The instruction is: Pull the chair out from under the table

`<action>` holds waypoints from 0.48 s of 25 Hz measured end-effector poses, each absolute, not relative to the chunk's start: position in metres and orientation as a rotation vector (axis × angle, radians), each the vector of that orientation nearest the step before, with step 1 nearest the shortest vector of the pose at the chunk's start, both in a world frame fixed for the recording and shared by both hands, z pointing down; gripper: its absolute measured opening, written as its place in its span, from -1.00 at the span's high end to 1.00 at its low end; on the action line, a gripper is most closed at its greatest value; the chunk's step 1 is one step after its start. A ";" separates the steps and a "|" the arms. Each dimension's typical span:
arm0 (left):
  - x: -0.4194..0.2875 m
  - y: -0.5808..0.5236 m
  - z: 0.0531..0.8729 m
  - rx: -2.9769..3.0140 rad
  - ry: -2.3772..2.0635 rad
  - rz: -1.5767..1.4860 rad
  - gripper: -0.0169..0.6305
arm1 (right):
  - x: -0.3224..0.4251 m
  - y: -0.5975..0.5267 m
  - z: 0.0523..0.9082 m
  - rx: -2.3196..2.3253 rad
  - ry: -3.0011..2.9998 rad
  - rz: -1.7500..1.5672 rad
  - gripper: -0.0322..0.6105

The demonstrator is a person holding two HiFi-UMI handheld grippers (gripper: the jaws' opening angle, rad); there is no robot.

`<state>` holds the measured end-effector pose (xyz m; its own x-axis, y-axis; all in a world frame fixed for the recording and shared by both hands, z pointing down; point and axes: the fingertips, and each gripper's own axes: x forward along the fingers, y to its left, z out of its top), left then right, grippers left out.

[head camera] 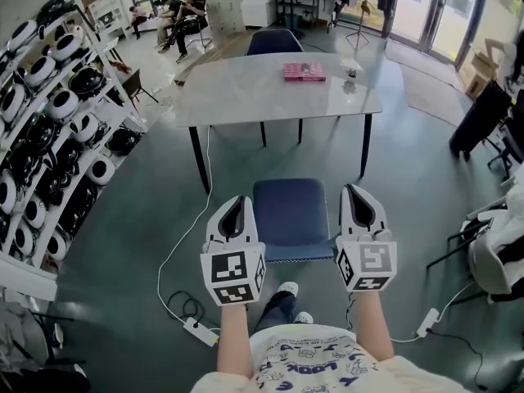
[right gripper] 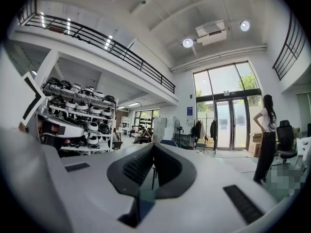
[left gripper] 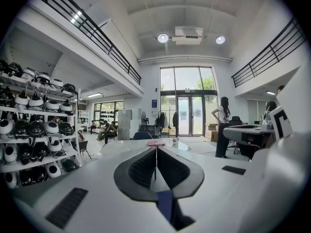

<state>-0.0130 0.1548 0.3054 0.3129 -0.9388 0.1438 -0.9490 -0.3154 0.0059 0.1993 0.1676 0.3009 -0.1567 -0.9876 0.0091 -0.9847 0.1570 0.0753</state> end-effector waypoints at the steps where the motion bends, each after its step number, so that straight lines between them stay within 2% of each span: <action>1: -0.012 0.155 0.306 2.472 -1.782 0.177 0.88 | 0.200 0.168 0.301 2.002 -2.348 -0.080 0.89; 12: -0.014 0.157 0.308 2.475 -1.767 0.194 0.88 | 0.198 0.170 0.299 2.009 -2.343 -0.075 0.89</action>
